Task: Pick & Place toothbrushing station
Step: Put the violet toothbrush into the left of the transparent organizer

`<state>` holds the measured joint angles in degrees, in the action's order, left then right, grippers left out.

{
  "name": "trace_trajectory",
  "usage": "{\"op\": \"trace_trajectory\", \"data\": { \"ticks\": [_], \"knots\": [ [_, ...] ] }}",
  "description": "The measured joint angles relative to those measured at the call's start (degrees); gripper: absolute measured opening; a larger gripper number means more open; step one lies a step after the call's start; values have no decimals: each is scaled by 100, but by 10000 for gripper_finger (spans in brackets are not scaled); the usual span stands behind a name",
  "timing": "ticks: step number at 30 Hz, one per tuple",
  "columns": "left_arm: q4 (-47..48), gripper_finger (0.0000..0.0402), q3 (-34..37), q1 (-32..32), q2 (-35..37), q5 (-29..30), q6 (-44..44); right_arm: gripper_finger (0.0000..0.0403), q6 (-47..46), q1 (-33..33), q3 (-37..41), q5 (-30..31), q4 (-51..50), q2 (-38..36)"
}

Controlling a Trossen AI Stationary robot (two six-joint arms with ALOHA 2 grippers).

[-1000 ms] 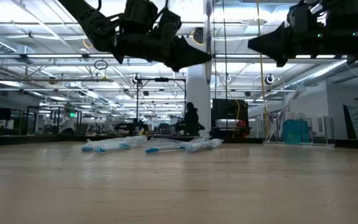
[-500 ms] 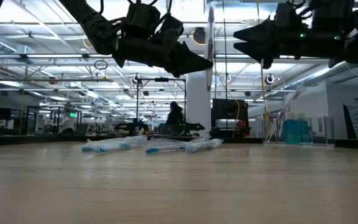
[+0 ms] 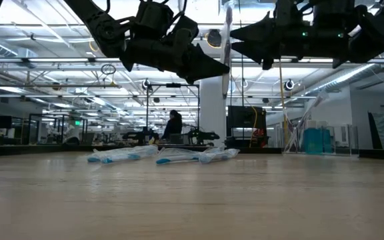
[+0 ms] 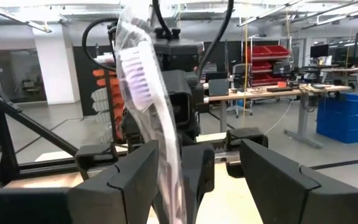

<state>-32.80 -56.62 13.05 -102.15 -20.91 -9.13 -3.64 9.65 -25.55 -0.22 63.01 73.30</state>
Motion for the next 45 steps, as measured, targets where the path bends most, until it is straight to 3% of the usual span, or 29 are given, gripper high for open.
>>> {"op": "trace_trajectory", "data": {
  "ticks": [10, 21, 35, 45],
  "knots": [
    [244, 26, -4, -27, 0, 234, -97, 215, -13, -118, -320, -344, -18, 332],
    [269, 33, -4, -28, 0, 409, -118, 213, 117, -116, -329, -284, -228, 330],
    [265, 35, -4, -27, 0, 409, -116, 163, 171, -114, -329, -283, -198, 328],
    [261, 35, -4, -27, 2, 409, -114, 149, 251, -114, -405, -277, -118, 458]
  ]
}}
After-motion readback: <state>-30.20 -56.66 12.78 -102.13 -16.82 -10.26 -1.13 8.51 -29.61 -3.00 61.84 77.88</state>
